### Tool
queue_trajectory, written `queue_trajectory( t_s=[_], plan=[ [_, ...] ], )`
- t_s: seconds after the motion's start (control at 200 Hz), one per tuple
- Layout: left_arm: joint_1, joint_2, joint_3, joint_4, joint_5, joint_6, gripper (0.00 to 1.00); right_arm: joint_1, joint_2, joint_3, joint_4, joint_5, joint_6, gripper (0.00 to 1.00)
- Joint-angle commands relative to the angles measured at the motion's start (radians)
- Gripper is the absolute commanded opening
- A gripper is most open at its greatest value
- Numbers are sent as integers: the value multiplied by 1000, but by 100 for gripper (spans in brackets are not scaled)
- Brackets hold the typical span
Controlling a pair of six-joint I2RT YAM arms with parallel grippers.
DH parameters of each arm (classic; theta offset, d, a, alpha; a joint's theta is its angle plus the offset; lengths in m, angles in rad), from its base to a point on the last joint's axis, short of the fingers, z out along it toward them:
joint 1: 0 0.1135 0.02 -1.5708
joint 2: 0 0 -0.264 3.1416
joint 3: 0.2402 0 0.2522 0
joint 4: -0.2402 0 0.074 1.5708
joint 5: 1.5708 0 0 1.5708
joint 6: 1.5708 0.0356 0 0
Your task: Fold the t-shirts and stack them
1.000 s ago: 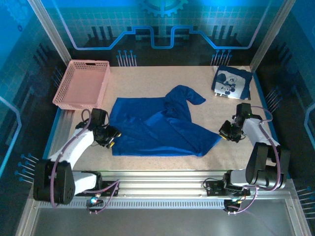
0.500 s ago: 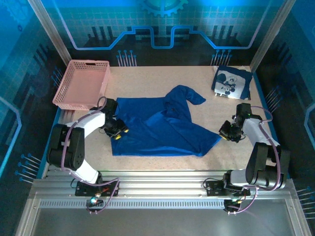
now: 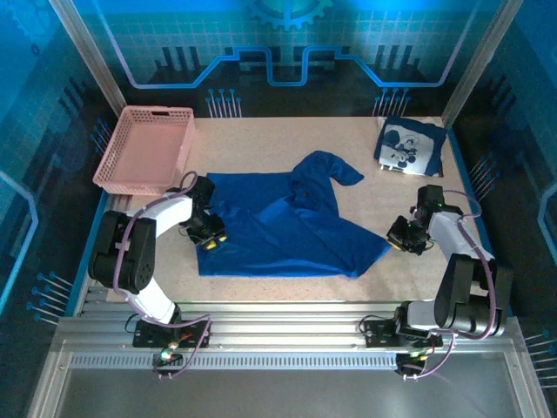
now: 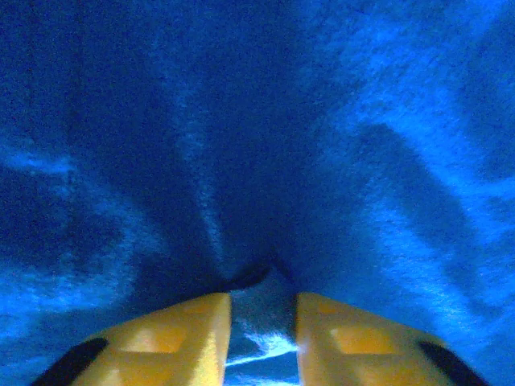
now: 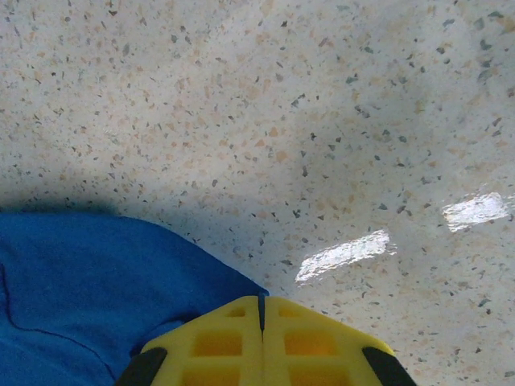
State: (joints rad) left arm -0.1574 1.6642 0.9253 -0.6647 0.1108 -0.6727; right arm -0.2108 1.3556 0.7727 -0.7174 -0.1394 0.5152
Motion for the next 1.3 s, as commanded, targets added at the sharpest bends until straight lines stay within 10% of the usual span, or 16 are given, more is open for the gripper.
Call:
queue_trajectory(
  t_s=[0.0, 0.205, 0.695, 1.296],
  plan=[
    [-15, 31, -1, -20, 0, 21, 19, -14, -7, -6, 2, -2, -14, 0],
    [-16, -49, 20, -48, 2, 22, 0, -15, -1, 0, 7, -5, -8, 0],
    [-14, -273, -16, -130, 24, 0, 0, -15, 16, 33, 12, -22, -15, 0],
    [-38, -250, -107, -77, 23, -26, 35, -16, 38, 47, 7, -19, -41, 0]
  ],
)
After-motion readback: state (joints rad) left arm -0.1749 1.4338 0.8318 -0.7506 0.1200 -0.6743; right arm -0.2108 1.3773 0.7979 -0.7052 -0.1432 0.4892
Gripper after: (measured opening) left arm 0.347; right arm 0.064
